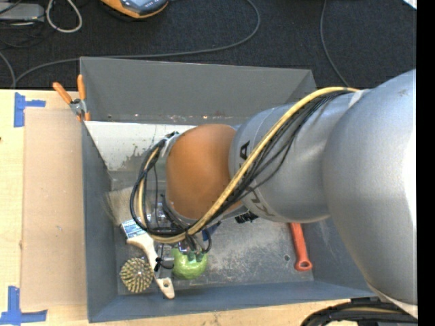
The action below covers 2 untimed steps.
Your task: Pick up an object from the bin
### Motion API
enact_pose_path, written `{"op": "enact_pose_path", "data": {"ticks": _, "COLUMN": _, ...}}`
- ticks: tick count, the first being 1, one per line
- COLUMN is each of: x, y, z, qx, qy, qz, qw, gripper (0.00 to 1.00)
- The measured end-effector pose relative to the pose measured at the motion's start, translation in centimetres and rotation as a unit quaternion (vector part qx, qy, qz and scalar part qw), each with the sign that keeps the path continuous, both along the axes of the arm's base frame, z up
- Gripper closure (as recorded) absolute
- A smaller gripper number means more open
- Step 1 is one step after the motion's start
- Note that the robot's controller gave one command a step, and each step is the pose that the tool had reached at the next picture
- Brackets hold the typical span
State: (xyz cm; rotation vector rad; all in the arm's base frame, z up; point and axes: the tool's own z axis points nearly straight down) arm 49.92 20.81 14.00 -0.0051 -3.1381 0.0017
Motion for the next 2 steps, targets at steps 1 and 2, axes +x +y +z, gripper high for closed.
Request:
{"op": "enact_pose_path", "data": {"ticks": 1, "x": -0.5, "y": 3.3, "z": -6.8, "qx": 0.000, "qy": 0.0035, "qz": -0.080, "qw": 0.9968, "gripper": 0.00}}
{"op": "enact_pose_path", "data": {"ticks": 2, "x": -0.5, "y": 2.9, "z": -1.1, "qx": -0.001, "qy": 0.0002, "qz": -0.128, "qw": 0.9917, "gripper": 0.00}}
